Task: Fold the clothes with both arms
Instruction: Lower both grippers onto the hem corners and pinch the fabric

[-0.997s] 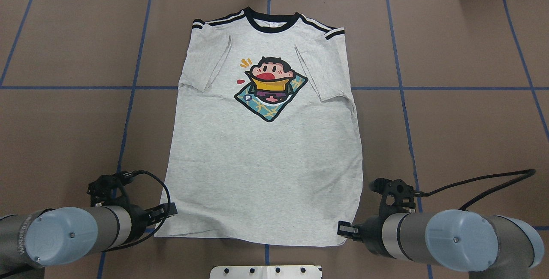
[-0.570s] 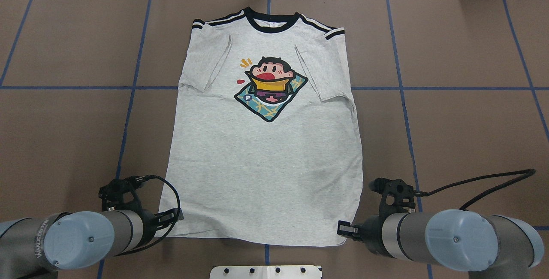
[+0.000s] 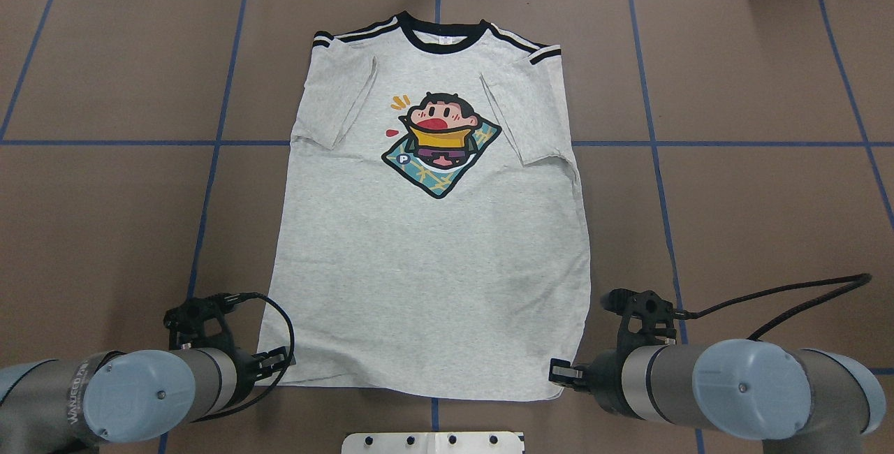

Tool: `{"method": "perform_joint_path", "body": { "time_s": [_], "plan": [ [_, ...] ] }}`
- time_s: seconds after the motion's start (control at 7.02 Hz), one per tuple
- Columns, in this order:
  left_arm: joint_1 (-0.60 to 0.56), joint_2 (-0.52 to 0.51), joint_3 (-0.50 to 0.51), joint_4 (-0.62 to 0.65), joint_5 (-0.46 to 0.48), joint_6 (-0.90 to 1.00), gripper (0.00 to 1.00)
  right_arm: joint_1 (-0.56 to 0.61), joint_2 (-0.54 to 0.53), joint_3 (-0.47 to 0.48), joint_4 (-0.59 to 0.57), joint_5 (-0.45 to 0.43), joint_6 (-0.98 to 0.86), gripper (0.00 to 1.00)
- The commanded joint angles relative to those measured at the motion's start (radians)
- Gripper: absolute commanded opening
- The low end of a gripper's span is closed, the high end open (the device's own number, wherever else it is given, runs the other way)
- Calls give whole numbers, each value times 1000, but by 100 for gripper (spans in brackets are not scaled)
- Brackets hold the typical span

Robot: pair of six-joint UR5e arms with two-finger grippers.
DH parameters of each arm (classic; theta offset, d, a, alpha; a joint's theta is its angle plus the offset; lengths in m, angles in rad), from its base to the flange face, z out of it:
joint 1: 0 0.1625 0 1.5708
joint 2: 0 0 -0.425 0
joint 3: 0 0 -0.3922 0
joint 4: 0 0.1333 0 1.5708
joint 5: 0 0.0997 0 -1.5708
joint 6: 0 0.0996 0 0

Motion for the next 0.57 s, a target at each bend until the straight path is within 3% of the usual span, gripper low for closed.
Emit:
{"method": "perform_joint_path", "body": {
  "time_s": [0.0,0.14,0.43],
  "plan": [
    [1,-1,0,2,-1,2,52,3,1,2,1,0,0,0],
    [1,-1,-1,2,-1,2,46,6,1,2,0,3,0,0],
    [1,-1,-1,3,-1,2,43,7,1,2,1,8,0,0]
  ]
}}
